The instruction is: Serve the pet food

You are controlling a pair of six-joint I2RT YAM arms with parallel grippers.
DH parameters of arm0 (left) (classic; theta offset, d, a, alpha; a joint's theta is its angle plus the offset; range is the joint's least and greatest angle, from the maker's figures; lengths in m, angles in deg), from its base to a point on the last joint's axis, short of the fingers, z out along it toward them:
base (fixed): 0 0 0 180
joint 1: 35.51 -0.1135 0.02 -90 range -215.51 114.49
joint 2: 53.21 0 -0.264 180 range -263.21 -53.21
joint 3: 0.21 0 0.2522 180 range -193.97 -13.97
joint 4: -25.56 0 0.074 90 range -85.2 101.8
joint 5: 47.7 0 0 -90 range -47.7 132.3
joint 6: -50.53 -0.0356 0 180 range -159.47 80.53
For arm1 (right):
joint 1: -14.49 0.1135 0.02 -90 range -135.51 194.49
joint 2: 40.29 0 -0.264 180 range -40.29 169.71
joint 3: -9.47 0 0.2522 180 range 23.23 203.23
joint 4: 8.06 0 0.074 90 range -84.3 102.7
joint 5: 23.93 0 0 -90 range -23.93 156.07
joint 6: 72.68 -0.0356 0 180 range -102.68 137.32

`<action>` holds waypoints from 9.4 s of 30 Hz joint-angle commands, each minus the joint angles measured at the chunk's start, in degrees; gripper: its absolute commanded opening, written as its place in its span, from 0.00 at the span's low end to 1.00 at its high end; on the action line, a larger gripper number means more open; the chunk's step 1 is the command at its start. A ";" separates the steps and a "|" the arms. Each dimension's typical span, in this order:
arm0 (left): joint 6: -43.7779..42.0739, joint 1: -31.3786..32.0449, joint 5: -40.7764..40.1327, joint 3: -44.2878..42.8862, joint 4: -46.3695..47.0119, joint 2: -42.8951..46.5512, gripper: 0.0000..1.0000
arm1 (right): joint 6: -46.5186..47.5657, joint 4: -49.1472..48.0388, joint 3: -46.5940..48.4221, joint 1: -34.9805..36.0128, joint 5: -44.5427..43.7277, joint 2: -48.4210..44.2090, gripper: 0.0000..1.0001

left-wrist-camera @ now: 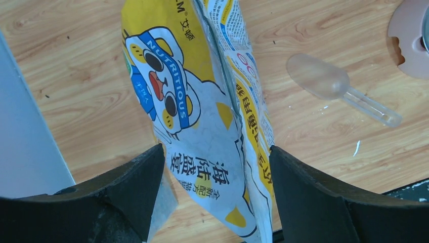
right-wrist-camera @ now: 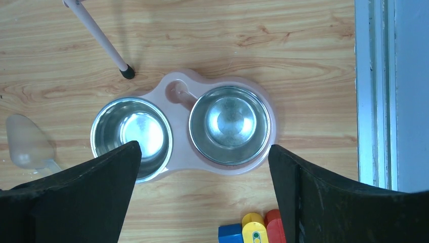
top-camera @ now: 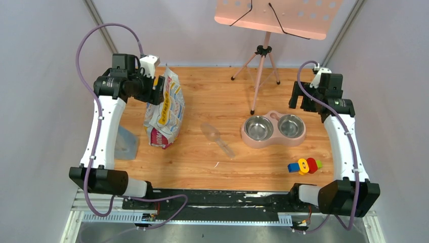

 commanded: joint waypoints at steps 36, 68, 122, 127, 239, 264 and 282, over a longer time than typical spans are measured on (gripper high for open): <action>11.31 -0.62 10.11 -3.97 -0.66 -6.46 0.61 | -1.73 -9.28 30.13 39.41 8.12 16.20 0.85; 14.32 -14.83 6.52 -9.04 1.23 -11.18 0.67 | -7.60 -17.04 59.64 44.20 11.94 55.37 0.69; 9.23 -8.19 23.53 -19.14 0.12 -15.21 0.43 | -5.01 -16.58 49.48 42.08 25.18 41.94 0.64; 7.90 -7.33 22.94 -17.13 -1.38 -14.71 0.43 | -4.59 -16.06 47.23 42.08 25.71 40.83 0.64; 8.38 -6.89 27.21 -9.75 -2.29 -15.20 0.00 | -36.31 -19.61 64.88 48.67 18.60 63.58 0.32; 6.83 -5.83 20.42 -8.67 -1.38 -14.08 0.00 | -28.44 -16.46 63.58 50.88 15.69 62.34 0.00; -2.80 -4.30 -11.52 -14.28 4.68 -9.28 0.00 | -9.38 -10.97 58.66 50.65 -0.71 55.24 0.00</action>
